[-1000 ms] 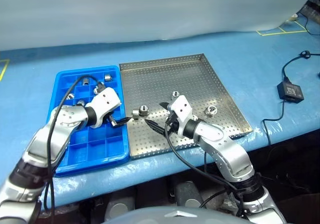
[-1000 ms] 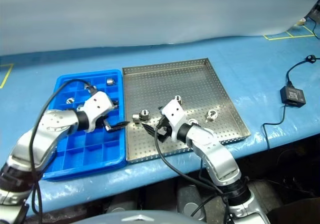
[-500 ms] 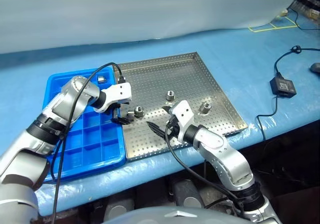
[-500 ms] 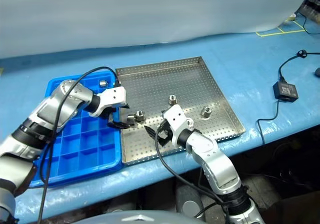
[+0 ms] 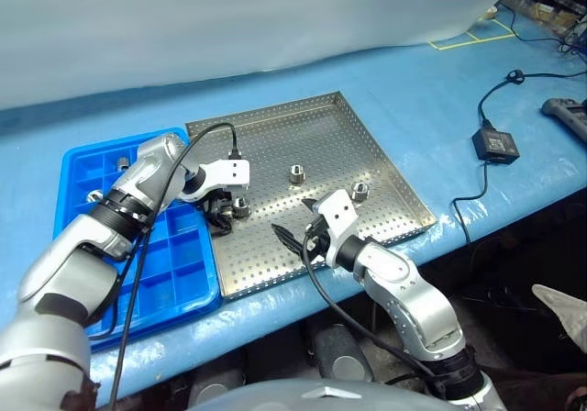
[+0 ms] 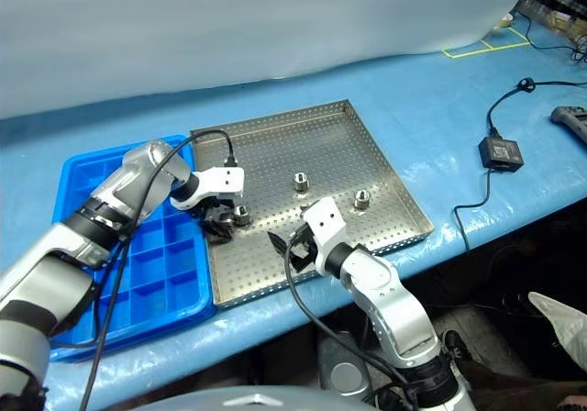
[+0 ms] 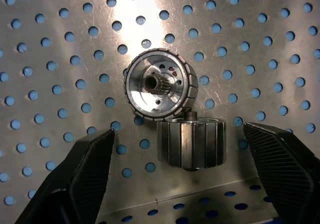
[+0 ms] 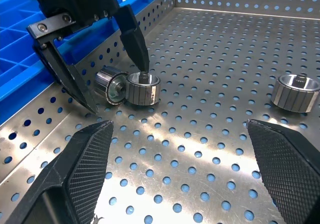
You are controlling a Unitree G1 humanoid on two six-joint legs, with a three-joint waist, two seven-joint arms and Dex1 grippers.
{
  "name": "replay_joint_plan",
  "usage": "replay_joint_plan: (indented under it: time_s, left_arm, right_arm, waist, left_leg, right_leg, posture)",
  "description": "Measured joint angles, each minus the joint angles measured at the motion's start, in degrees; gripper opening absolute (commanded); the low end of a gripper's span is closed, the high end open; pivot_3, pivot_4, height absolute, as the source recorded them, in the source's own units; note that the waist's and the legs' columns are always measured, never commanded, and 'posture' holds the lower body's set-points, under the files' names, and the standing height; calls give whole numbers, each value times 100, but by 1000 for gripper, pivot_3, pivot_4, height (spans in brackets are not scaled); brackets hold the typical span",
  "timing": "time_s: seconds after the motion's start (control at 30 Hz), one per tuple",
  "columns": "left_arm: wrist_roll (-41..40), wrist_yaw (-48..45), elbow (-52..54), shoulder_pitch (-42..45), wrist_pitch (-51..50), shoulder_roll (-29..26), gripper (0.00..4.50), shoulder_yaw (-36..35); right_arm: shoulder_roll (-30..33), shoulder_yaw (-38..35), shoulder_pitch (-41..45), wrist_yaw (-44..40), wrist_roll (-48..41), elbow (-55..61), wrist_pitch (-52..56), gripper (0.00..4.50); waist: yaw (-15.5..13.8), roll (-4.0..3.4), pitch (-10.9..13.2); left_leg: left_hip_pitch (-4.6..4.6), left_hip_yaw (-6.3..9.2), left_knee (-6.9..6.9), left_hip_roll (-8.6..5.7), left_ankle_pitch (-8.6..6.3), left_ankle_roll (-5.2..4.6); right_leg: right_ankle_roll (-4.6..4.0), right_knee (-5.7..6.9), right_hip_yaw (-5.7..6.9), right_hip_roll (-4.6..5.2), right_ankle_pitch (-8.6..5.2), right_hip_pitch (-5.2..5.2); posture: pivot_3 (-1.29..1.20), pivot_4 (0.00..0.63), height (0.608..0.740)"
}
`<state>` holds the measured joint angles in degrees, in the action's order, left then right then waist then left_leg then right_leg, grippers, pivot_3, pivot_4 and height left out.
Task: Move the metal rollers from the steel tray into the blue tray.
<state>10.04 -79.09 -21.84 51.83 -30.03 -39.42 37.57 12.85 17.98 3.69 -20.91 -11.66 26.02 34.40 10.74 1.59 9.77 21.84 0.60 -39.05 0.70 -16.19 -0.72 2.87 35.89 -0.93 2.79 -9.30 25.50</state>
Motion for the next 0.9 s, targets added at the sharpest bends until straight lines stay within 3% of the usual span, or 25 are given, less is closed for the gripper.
replay_joint_plan:
  time_s: [0.2, 0.43, 0.57, 0.77, 0.9]
  left_arm:
    - [302, -124, -108, 54, 170, 109, 1704, 5]
    - [438, -218, -28, -18, 222, 83, 1706, -98]
    - [108, 46, 558, -433, 50, 90, 1706, -677]
    - [-300, 1289, 2289, -1353, -437, 57, 1706, -2179]
    - [-287, 2646, 3491, -2585, -920, 546, 1706, -2991]
  right_arm:
    - [-33, -7, -24, 47, 12, 0, -58, 4500]
    - [-33, -32, -20, 84, 12, -2, -140, 4500]
    - [-112, -57, 123, 90, -1, -44, -136, 4500]
    - [-618, -312, 430, 304, -231, -130, 102, 4500]
    - [-1229, -649, 783, 614, -549, -339, 579, 4500]
  waist:
    - [113, -1, 0]
    - [170, -1, -1]
    - [150, -1, 0]
    - [75, -7, 2]
    - [-60, -8, 2]
  left_leg:
    - [-1, 1, 0, 0, -1, -1]
    - [-3, 3, 0, 0, -2, -3]
    - [4, 14, 0, 0, -2, -3]
    - [-3, 15, 2, 3, -2, -4]
    - [-6, 15, 2, 4, -2, -3]
  right_leg:
    - [26, 1, -2, 0, 14, 0]
    - [29, 2, -8, 0, 15, 0]
    - [35, 2, -12, 1, 18, 8]
    - [40, 5, -16, 0, 22, 9]
    - [41, 7, -18, 0, 25, 7]
  posture:
    - [-310, 150, 740]
    - [-277, 150, 740]
    - [-234, 150, 740]
    - [-164, 150, 740]
    - [-141, 150, 740]
